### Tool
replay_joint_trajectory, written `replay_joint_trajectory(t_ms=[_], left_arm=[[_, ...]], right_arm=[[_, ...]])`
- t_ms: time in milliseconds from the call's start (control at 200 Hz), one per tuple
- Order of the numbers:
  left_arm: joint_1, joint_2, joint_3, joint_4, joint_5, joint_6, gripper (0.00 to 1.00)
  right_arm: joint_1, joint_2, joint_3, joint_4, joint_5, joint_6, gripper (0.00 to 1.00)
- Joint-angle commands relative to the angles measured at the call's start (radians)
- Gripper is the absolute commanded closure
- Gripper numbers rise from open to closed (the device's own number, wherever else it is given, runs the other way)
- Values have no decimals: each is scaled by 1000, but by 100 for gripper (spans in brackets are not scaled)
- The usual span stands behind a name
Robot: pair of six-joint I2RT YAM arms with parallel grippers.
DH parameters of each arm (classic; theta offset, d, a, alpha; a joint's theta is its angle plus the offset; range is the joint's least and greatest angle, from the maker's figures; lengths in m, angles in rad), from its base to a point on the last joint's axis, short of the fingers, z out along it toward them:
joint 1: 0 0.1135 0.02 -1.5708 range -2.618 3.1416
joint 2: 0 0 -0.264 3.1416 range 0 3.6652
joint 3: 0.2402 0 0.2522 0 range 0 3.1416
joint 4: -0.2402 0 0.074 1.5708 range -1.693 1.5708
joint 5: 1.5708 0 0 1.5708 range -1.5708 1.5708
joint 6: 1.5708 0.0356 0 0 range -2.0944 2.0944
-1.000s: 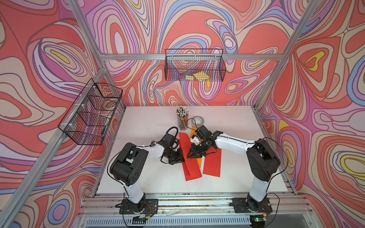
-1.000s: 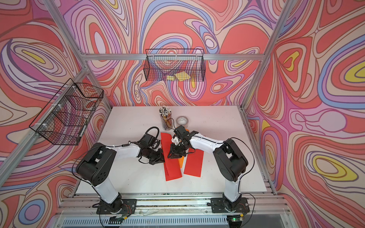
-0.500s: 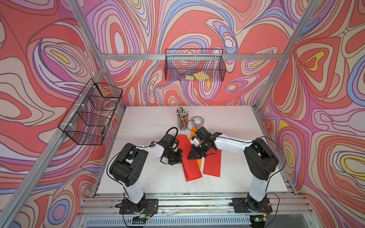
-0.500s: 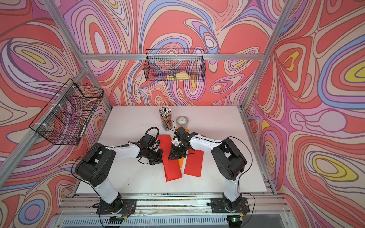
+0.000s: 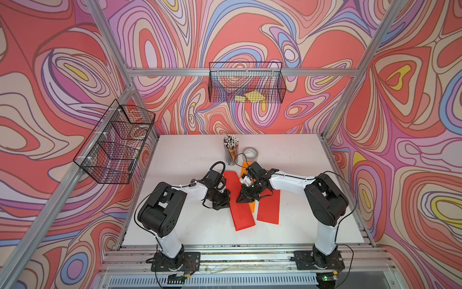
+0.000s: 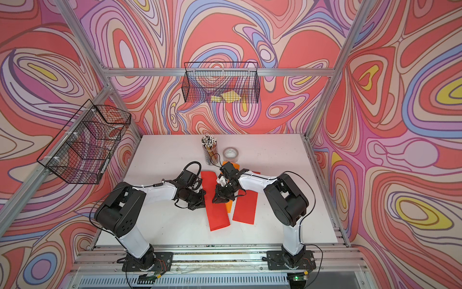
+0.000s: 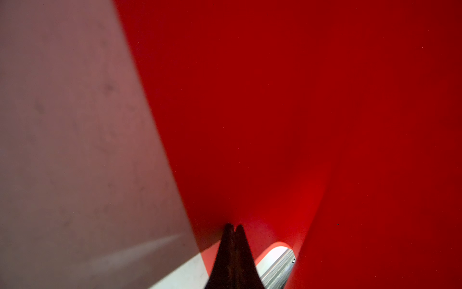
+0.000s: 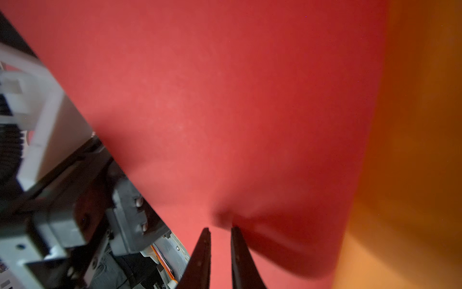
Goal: Fold the rectangular paper in half along the long edge
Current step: Fold the paper.
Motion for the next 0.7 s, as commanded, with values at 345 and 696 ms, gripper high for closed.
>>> replay_joint_trajectory(t_ms=[345,696], left_arm=[[-7,-133,5,-124,-50,-13,100],[27,-285,42,-341,-167,44,100]], right_arm=[[-13,60,-10,32,-14,-2,81],[-13,90,-10,36,-17,-6,82]])
